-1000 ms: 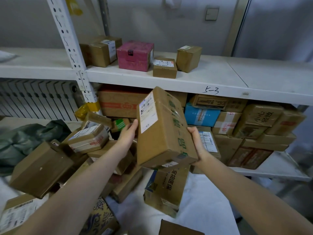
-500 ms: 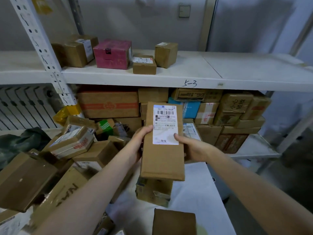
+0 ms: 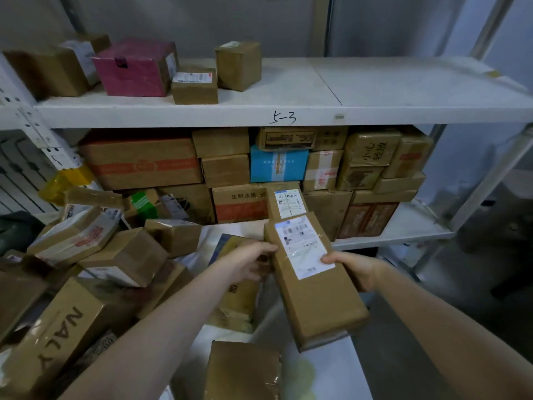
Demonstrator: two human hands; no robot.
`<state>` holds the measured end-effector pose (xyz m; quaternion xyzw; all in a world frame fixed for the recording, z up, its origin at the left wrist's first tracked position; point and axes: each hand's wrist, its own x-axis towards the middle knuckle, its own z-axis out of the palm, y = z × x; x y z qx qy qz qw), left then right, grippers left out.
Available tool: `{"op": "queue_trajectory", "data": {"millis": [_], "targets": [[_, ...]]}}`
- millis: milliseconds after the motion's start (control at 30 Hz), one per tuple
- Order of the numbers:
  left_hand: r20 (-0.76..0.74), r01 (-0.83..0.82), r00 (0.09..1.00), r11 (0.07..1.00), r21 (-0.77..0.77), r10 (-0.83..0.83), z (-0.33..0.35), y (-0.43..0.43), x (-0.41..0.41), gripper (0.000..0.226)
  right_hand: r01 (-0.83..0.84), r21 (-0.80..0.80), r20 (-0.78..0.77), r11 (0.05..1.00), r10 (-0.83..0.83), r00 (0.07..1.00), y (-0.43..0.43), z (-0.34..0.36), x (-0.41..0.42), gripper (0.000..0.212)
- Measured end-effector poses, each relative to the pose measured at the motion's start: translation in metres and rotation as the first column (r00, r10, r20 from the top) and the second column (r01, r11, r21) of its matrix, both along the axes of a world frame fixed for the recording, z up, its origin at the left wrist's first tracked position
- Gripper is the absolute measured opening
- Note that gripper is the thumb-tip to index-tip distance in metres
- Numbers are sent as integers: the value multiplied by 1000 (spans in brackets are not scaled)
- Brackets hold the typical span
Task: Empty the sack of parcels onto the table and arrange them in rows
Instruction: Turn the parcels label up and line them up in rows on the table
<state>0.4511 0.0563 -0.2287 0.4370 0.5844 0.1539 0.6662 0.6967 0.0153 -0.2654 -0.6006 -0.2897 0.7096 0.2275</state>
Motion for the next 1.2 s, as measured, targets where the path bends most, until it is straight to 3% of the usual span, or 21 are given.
{"op": "queue_trajectory", "data": {"millis": [100, 200, 300, 500, 567, 633, 733, 767, 833, 900, 1000, 1133, 1200], "targets": [[-90, 36, 995, 999, -26, -39, -12, -7, 17, 20, 5, -53, 9, 999, -4, 1000, -3, -22, 4, 73], [-115, -25, 993, 1000, -15, 23, -21, -6, 36, 46, -1, -85, 59, 996, 6, 998, 4, -43, 4, 74], [-86, -43, 995, 998, -44, 39, -29, -8, 47, 53, 36, 24, 142, 999, -39, 989, 17, -50, -5, 63], [-100, -73, 993, 995, -72, 66, -44, -12, 55, 45, -82, 141, 393, 987, 20, 919, 28, -55, -16, 52], [-156, -69, 986, 998, -7, 67, -46, -10, 54, 45, -160, 187, 527, 969, 39, 849, 28, -52, -24, 54], [-282, -94, 949, 981, 171, 140, -47, -4, 49, 42, -220, 231, 678, 948, 5, 735, 29, -46, -33, 67], [-550, 9, 803, 918, 397, 230, -44, 6, 23, 33, -351, 396, 784, 849, -114, 611, 33, -33, -50, 69], [-657, 103, 726, 913, 395, 202, -43, 6, 12, 41, -392, 453, 775, 801, -136, 617, 34, -28, -56, 66], [-833, 230, 550, 946, 229, 67, -47, 3, -7, 99, -437, 523, 733, 732, -124, 669, 40, -22, -66, 55], [-885, 265, 456, 963, 38, -91, -53, -3, -16, 143, -459, 541, 705, 705, -83, 704, 42, -18, -77, 45], [-864, 237, 466, 968, -85, -190, -71, -2, -18, 156, -454, 556, 670, 696, -53, 740, 42, -20, -93, 42], [-856, 164, 496, 984, -71, -145, -81, 5, -21, 149, -463, 529, 675, 711, -21, 738, 42, -33, -104, 40], [-819, 132, 563, 990, -43, -110, -86, 15, -32, 147, -447, 496, 688, 744, -22, 726, 45, -41, -103, 40]]}}
